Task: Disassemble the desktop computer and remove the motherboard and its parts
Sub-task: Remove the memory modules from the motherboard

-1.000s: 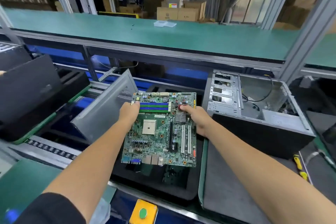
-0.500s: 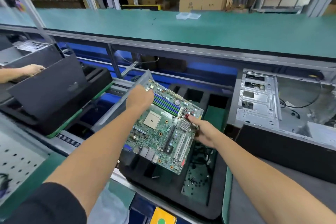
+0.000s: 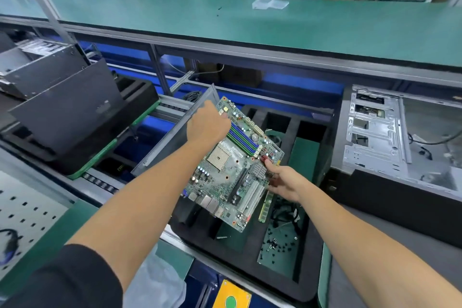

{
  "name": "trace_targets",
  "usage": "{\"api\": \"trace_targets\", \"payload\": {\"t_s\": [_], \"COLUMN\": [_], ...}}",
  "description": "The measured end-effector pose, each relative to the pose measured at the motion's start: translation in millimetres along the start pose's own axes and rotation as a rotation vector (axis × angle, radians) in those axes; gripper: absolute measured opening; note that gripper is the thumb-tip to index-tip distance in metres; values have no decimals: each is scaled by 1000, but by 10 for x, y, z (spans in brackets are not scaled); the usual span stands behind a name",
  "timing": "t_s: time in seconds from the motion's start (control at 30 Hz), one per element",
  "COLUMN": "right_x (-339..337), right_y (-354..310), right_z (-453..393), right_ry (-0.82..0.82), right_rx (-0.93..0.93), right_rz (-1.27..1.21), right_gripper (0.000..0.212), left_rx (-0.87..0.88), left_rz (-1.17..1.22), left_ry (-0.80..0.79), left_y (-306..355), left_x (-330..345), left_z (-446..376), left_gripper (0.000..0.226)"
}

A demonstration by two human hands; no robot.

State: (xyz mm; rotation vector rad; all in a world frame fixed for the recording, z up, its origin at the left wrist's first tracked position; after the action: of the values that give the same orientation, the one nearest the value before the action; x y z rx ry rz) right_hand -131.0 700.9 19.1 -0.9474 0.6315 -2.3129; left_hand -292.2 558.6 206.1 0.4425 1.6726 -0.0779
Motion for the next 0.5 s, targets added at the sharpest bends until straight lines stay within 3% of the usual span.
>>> {"api": "trace_targets", "payload": {"t_s": [0.17,0.37,0.5], "right_x": [-15,-41,-54], "right_y": [-6,36,75], "right_z": [-19,-84,-146], "right_ry": [-51,0,29], "right_rx": [-7,18,40], "right_rz": [-82,-2,-52], "right_gripper": [13,32,28], "left_rx": [-9,-5,13], "left_rz": [11,-5,-30], "left_ry": [1,-3,12], "left_y": [-50,-60,-15], "left_x": [-39,-46,-39], "left_z": [-11,-19,9], "left_gripper": [38,36,32]}}
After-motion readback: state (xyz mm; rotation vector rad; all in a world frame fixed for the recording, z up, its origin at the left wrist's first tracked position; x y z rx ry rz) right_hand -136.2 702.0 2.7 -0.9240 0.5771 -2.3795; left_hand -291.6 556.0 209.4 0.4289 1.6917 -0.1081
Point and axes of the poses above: each hand's wrist, its own z-axis away from the middle knuckle, its own x-axis out of the palm, y = z × x, the point moved 9 cm from there along -z, towards the middle knuckle, and after that the axes turned 15 degrees about -z, right-handed, at the moved point
